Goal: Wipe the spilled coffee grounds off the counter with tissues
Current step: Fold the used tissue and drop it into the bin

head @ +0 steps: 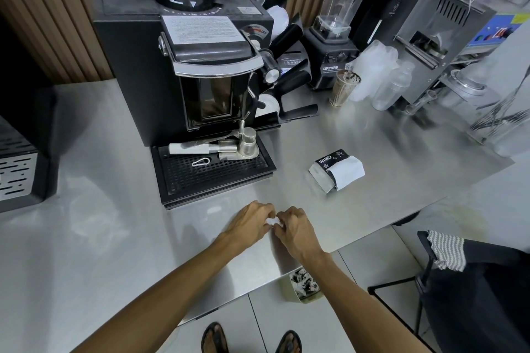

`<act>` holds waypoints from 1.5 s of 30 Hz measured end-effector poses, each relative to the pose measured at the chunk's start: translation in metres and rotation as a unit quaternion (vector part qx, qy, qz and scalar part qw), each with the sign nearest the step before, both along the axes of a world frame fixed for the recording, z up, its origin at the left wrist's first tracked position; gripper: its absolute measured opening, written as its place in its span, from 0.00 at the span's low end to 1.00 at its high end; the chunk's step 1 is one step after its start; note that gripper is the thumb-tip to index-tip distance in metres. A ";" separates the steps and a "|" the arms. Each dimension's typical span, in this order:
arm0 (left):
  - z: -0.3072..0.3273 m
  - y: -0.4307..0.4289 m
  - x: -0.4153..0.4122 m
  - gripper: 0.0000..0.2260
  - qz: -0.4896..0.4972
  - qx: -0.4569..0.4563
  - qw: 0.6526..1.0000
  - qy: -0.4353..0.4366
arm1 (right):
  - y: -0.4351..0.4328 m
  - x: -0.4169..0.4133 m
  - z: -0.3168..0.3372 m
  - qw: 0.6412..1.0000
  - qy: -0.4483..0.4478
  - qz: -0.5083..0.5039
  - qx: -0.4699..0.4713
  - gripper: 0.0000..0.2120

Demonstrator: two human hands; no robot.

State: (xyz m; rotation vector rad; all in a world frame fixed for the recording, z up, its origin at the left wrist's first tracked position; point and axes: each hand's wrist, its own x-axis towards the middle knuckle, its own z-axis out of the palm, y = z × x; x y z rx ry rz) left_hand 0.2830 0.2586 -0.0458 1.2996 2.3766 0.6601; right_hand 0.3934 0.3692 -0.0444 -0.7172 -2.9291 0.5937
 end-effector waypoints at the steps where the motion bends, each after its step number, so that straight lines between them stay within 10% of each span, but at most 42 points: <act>1: -0.001 0.000 -0.001 0.11 -0.001 -0.001 1.000 -0.010 | -0.002 0.000 0.001 1.000 0.000 0.001 0.004 0.09; 35: -0.004 0.003 -0.003 0.07 -0.016 -0.016 0.999 0.048 | 0.006 0.002 -0.006 0.993 0.018 0.062 0.097 0.04; 45: -0.008 0.007 0.013 0.21 -0.023 0.053 0.998 -0.006 | 0.014 0.022 -0.016 0.993 0.048 0.058 0.088 0.01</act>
